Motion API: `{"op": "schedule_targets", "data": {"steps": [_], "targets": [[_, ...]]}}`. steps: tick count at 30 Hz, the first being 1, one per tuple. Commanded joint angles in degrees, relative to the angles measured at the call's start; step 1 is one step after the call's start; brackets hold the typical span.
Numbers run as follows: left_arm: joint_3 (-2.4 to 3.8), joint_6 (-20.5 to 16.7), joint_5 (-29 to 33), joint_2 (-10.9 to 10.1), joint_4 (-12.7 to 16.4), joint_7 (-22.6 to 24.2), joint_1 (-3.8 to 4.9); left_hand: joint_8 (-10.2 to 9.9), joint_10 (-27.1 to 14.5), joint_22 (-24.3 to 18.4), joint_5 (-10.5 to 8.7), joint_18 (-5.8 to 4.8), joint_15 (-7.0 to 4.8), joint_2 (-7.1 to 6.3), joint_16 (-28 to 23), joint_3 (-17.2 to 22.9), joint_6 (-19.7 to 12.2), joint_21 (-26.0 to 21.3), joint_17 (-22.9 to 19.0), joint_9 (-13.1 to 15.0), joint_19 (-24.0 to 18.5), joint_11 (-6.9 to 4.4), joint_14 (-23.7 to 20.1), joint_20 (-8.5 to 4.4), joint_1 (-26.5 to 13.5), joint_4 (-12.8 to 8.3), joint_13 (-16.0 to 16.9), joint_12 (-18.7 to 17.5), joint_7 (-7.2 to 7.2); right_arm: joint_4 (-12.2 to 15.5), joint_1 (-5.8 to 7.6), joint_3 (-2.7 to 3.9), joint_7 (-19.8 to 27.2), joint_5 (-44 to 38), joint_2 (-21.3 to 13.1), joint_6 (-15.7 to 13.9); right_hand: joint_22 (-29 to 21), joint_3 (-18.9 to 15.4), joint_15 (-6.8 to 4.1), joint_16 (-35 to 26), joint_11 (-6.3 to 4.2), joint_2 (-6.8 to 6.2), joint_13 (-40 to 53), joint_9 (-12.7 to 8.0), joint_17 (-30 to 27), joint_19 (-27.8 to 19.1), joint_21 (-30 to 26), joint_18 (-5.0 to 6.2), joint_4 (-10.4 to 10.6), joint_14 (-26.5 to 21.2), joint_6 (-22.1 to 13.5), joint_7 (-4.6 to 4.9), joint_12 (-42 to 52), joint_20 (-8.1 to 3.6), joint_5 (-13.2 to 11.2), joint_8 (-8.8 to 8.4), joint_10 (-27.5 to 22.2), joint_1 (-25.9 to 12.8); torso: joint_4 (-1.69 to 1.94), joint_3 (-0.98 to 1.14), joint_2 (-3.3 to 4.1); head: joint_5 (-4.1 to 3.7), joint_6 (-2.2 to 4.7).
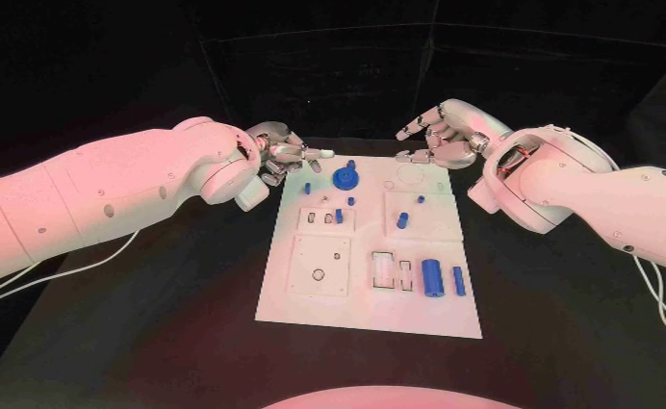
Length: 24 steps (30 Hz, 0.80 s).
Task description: Assemble the parts on the task board
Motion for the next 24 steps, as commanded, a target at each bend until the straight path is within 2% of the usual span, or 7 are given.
{"op": "schedule_targets", "data": {"steps": [1, 5, 8, 10, 17, 20, 24], "targets": [[0.0, 7.24, -11.92, 1.3, -1.08, -7.66, 0.37, 1.06, 1.16, 1.65, -0.06, -1.3, -0.64, 0.08, 0.17, -0.75, -0.27, 1.23, 15.05, 1.21, 1.67, -0.1, 6.05, -0.27, -0.31, 0.25, 2.37, 2.04, -0.21, 0.4, 0.18, 0.06, -2.16, 1.68, 0.06, 0.15, 1.23, -0.31, -0.36, -0.37, -0.45, 0.0, 0.01, -0.01, 7.88, -0.42, -0.23, 0.27, 0.01, 4.27, 0.3, -0.03, -0.17, 0.05, 0.22, 0.33, 0.11, 0.75, 0.04, 0.04, -0.03, 0.05, -0.03], [-0.56, 8.35, -14.22, 3.29, -2.57, -9.03, 0.8, 2.24, 2.18, 3.49, -0.04, -1.6, -0.86, 0.18, 0.17, -1.42, -0.31, 2.62, 15.05, 2.58, 1.97, -0.37, 6.05, -0.41, 0.0, 0.45, 4.57, 3.89, -0.48, -0.08, 0.19, 0.06, -2.84, 2.06, 0.45, 0.07, 1.17, -0.32, -0.37, -0.43, -0.45, 0.01, -0.02, -0.01, 7.79, -0.44, -0.26, 0.28, -0.04, 4.25, 0.32, -0.04, -0.21, 0.04, 0.3, 0.34, 0.09, 0.83, -0.05, -0.08, -0.11, 0.28, -0.23], [-1.6, 8.9, -15.03, 4.88, -3.58, -10.03, 1.35, 2.76, 2.63, 4.37, -0.05, -1.74, -0.93, 0.13, 0.17, -1.93, -0.5, 3.29, 15.05, 3.26, 2.11, -0.46, 6.05, -0.49, -0.06, 0.68, 5.62, 4.75, -0.58, -0.48, 0.2, 0.06, -3.19, 2.19, 0.69, 0.03, 1.13, -0.33, -0.38, -0.46, -0.45, 0.01, -0.03, -0.02, 7.74, -0.46, -0.27, 0.29, -0.04, 4.23, 0.32, -0.04, -0.22, 0.04, 0.31, 0.34, 0.09, 0.83, 0.03, -0.1, 0.0, 0.27, -0.22], [-2.25, 9.82, -15.39, 6.1, -4.3, -11.04, 1.64, 3.12, 2.92, 5.15, -0.1, -1.87, -0.97, 0.06, 0.17, -2.5, -0.72, 3.86, 15.05, 3.82, 2.24, -0.51, 6.05, -0.55, -0.39, 1.07, 6.37, 5.33, -0.64, -0.86, 0.2, 0.06, -3.38, 2.25, 0.94, 0.05, 1.1, -0.34, -0.38, -0.49, -0.45, 0.01, -0.03, -0.02, 7.69, -0.48, -0.29, 0.29, -0.04, 4.22, 0.32, -0.04, -0.22, 0.04, 0.32, 0.35, 0.09, 0.83, -0.09, -0.11, 0.04, 0.39, -0.2], [-3.29, 12.03, -16.82, 8.82, -6.14, -12.6, 1.91, 3.97, 3.2, 6.59, -0.22, -2.09, -1.14, -0.29, 0.17, -4.9, -1.36, 4.94, 15.05, 5.26, 2.35, -0.68, 6.05, -0.74, -2.35, 3.15, 7.58, 6.19, -0.82, -1.43, 0.21, 0.06, -3.98, 2.32, 1.34, 0.35, 0.5, -0.69, -0.39, -0.81, -0.44, -0.02, -0.31, -0.07, 7.22, -0.75, -0.59, 0.41, 0.15, 4.1, 0.27, -0.03, -0.58, 0.03, 0.38, 0.33, -0.1, 0.52, -0.08, -0.1, 0.02, 0.29, -0.37], [-3.71, 12.81, -17.04, 9.83, -6.8, -12.87, 1.95, 4.01, 3.19, 6.69, -0.22, -2.1, -1.15, -0.31, 0.17, -5.05, -1.39, 5.01, 15.05, 5.32, 2.36, -0.69, 6.05, -0.76, -2.45, 3.28, 7.59, 6.2, -0.83, -1.57, 0.21, 0.06, -4.2, 2.35, 1.46, 0.53, 0.5, -0.69, -0.39, -0.81, -0.44, -0.02, -0.31, -0.07, 7.22, -0.75, -0.59, 0.41, 0.15, 4.1, 0.27, -0.03, -0.58, 0.03, 0.38, 0.33, -0.1, 0.52, -0.08, -0.03, 0.0, 0.32, -0.5], [-4.19, 13.86, -17.16, 10.85, -7.39, -13.22, 1.98, 4.08, 3.28, 6.96, -0.23, -2.15, -1.17, -0.32, 0.17, -5.28, -1.44, 5.2, 15.05, 5.46, 2.41, -0.72, 6.05, -0.78, -2.51, 3.45, 7.83, 6.36, -0.85, -1.74, 0.21, 0.06, -4.37, 2.36, 1.68, 0.74, 0.34, -0.73, -0.39, -0.89, -0.44, -0.01, -0.39, -0.07, 7.1, -0.83, -0.66, 0.44, 0.18, 4.08, 0.26, -0.03, -0.68, 0.02, 0.38, 0.32, -0.15, 0.48, -0.17, -0.06, 0.04, 0.3, -0.69]]}}
